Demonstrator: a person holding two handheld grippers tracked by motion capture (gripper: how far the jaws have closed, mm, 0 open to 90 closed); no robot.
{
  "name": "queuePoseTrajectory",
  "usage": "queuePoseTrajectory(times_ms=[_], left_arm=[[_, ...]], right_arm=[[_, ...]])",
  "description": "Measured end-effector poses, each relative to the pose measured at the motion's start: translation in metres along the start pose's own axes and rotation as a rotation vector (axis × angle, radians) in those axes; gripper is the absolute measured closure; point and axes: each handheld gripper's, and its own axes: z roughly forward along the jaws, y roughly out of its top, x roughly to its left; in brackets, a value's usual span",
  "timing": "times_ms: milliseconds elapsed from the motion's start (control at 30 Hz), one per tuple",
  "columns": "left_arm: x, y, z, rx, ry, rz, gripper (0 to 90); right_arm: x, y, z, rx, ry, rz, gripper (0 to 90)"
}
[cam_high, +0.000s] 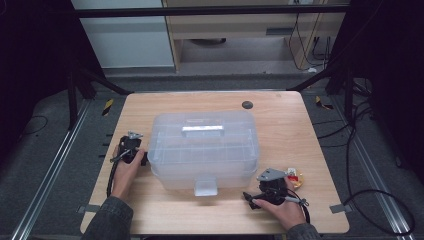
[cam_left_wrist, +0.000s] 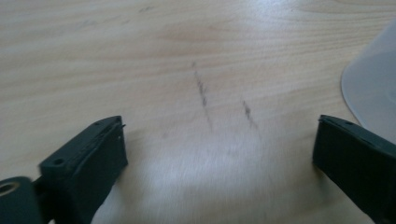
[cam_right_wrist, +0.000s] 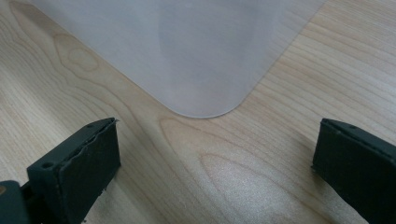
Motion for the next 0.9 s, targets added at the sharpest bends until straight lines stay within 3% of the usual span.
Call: queuePoseTrajectory(times_ms=[67,133,233,367,467,600,633,700,767,800,833,900], left_arm=[[0.0,-0.008,-0.015,-0.042,-0.027,-0.007,3.8],[-0.004,-0.016,-0.029,-0.044,-0.014,0.024,3.8],[-0.016,-0.031,-0.051,-0.039,-0.046,0.068,3.8],[-0.042,-0.048,-0.085,-0.058,-0.063,0.195,3.9],[-0.054,-0.061,-0.103,-0.058,-0.104,0.225,4.1],[-0.068,-0.064,-0.115,-0.108,-0.202,0.255,3.3],[-0.073,-0.064,-0.118,-0.12,-0.235,0.283,2.2],[-0.081,-0.065,-0.122,-0.149,-0.257,0.307,3.1],[-0.084,-0.064,-0.124,-0.164,-0.272,0.288,3.6],[-0.086,-0.063,-0.131,-0.215,-0.31,0.251,3.7],[-0.087,-0.063,-0.133,-0.236,-0.316,0.246,3.9],[-0.09,-0.06,-0.135,-0.265,-0.29,0.244,4.1]], right_arm=[[0.0,0.0,0.0,0.0,0.001,-0.001,0.9],[0.0,0.0,0.0,-0.001,0.005,0.001,1.0],[-0.001,0.001,0.0,-0.005,0.006,-0.003,2.5],[0.0,0.0,-0.004,-0.027,0.006,-0.025,12.8],[0.003,0.003,-0.012,-0.063,-0.005,-0.036,19.4],[0.01,0.009,-0.019,-0.107,0.009,-0.053,22.6],[0.012,0.01,-0.019,-0.108,0.012,-0.056,22.7],[0.015,0.014,-0.022,-0.125,0.011,-0.065,23.4],[0.017,0.016,-0.023,-0.134,0.01,-0.069,23.2],[0.018,0.02,-0.025,-0.143,0.014,-0.062,20.1],[0.018,0.023,-0.027,-0.149,0.014,-0.062,19.8],[0.016,0.026,-0.033,-0.172,0.016,-0.053,19.9]])
